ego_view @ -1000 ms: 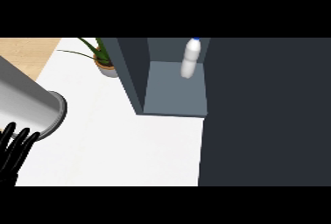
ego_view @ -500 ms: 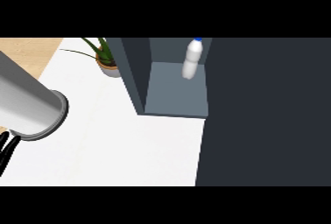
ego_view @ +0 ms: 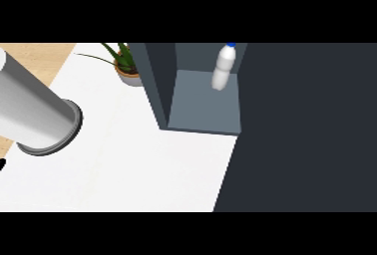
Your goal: Pick up the bottled water, place it into the cabinet and close the cabinet
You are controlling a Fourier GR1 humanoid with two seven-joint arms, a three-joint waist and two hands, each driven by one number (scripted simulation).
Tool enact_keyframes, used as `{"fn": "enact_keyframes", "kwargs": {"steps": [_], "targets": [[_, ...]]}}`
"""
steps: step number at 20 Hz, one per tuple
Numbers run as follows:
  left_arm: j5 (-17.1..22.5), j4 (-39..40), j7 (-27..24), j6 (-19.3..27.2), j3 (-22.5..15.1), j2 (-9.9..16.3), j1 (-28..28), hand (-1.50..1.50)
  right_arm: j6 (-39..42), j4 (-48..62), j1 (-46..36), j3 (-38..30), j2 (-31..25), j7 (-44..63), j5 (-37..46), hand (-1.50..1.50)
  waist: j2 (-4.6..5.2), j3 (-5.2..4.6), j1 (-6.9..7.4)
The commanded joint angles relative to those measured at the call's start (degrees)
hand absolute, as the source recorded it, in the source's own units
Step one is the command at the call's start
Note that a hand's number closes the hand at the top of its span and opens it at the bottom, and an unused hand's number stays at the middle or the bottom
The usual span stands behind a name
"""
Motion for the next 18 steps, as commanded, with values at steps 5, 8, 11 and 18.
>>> {"fn": "enact_keyframes", "kwargs": {"steps": [5, 8, 11, 18], "targets": [[1.67, 1.07, -1.36, -4.52, 3.56, 1.72, 2.27, -1.5, -13.02, -2.57, -14.49, 6.16, 7.25, 8.97, 7.85, 1.5, 0.43, 0.09, 1.81], [2.62, 0.61, -1.14, -5.77, 5.11, 2.82, 3.17, -1.5, -18.21, 1.26, -19.3, 7.43, 11.93, 10.61, 9.44, 1.5, 0.57, 0.33, 2.5], [3.19, 1.81, -1.36, -8.12, 5.75, 3.14, 3.15, -1.5, -20.42, 5.75, -26.36, 10.19, 15.44, 14.71, 9.77, 1.5, 1.39, 0.35, 3.07], [3.94, 3.04, -2.6, -12.63, 9.74, 4.69, 5.65, -1.5, -24.45, 19.03, -46.28, 14.52, 22.88, 22.34, 1.82, 1.5, 1.93, 0.96, 4.59]]}}
